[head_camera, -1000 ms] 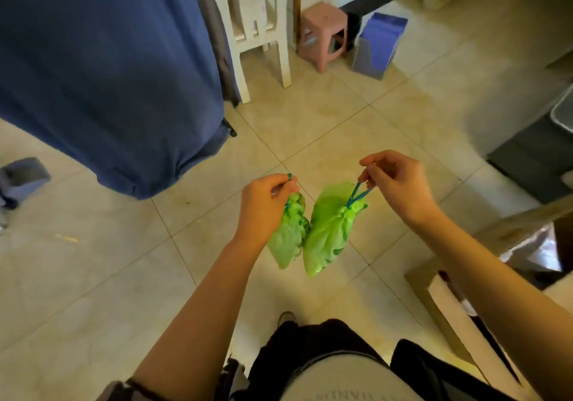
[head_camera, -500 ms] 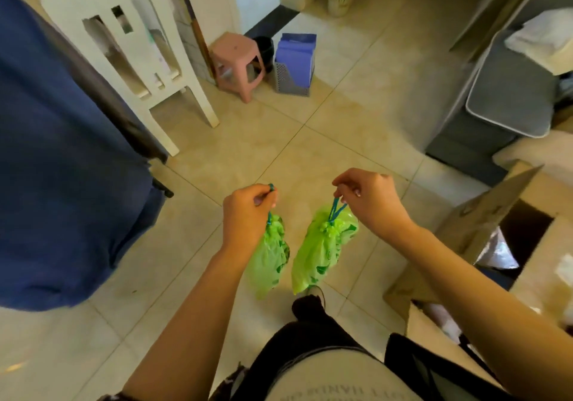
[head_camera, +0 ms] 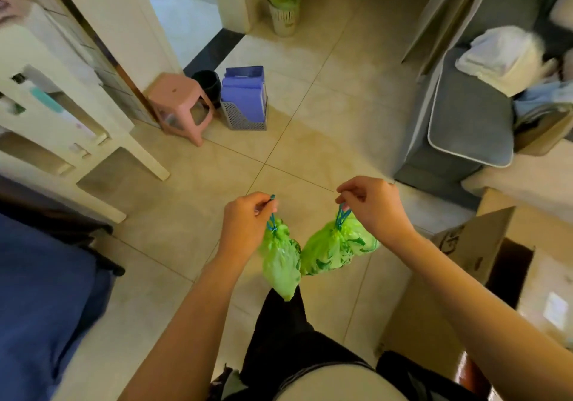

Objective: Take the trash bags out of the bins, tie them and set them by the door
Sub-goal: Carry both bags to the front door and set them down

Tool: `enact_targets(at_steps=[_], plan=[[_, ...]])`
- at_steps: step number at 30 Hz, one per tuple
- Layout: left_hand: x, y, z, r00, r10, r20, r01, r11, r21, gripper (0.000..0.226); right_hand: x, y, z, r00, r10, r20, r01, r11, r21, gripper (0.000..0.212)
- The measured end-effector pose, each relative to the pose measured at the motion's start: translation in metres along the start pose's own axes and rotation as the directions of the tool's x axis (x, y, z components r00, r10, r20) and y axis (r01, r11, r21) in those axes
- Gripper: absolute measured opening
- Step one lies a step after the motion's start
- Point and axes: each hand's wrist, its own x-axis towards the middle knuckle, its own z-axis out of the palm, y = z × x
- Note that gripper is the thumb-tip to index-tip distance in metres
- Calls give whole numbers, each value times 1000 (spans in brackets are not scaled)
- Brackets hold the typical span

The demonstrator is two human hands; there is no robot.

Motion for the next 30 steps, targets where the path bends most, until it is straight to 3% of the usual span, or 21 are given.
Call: enact_targets(at_steps=[10, 21, 30], plan=[[232, 53, 58, 989, 88, 116, -92, 995, 33, 9, 212, 9, -65, 978, 173, -119, -173, 985, 10, 19], [486, 113, 124, 983, 127, 135, -139, 987, 82, 12, 447, 23, -136, 968, 210, -137, -200, 976, 87, 17], [698, 174, 183, 983, 119, 137, -136, 983, 125, 14, 664, 21, -204, 983, 159, -98, -152, 986, 74, 17]])
